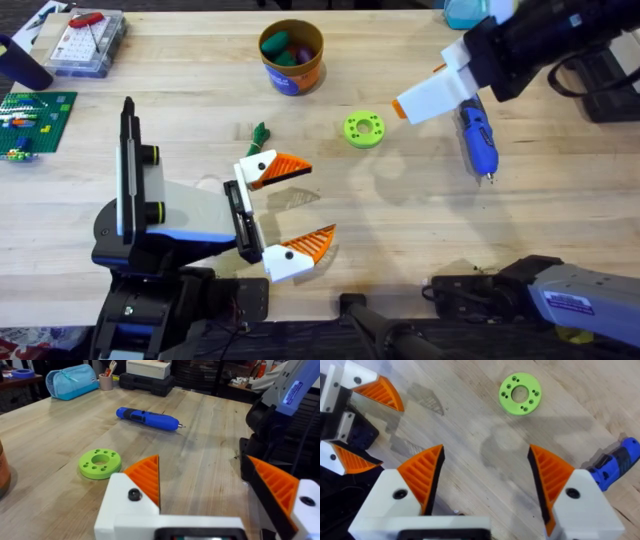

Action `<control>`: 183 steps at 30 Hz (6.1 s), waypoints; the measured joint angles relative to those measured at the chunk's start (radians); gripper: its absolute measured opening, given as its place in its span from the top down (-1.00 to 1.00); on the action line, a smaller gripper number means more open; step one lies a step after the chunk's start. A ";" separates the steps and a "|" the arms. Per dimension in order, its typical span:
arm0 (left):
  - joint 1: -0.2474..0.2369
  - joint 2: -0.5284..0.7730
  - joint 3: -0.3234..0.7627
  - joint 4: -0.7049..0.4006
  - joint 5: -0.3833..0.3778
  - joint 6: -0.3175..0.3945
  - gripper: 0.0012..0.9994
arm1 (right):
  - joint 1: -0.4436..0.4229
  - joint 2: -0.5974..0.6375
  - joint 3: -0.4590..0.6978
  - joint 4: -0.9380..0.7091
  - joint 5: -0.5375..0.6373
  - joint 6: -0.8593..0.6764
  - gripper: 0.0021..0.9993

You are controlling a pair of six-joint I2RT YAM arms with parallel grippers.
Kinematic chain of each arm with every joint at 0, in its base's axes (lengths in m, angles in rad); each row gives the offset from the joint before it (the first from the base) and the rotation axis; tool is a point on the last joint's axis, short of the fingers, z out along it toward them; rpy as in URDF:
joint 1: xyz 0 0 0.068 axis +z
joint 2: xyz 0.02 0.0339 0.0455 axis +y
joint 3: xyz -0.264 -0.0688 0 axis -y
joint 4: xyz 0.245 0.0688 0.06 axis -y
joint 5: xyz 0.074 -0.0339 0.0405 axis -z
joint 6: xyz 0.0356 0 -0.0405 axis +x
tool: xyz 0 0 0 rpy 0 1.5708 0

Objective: Pick up the gripper from the table and insert it into the empty holder that is missing its gripper. Then pick up a screw, insert it into the mounting hole, and use the screwdriver to tighten it. Finally, clean up the table by picking up the vegetable and placing it into the bucket.

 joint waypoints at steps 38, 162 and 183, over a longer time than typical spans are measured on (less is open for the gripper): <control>0.000 0.000 0.000 0.000 0.003 -0.003 0.98 | 0.142 0.029 0.000 0.008 -0.075 -0.001 -0.95; 0.000 0.000 0.000 0.000 0.002 -0.003 0.98 | -0.184 0.366 0.552 0.350 0.164 0.075 0.95; 0.000 0.000 0.000 -0.004 0.003 -0.003 0.98 | -0.002 0.353 0.556 0.639 -0.069 0.152 0.95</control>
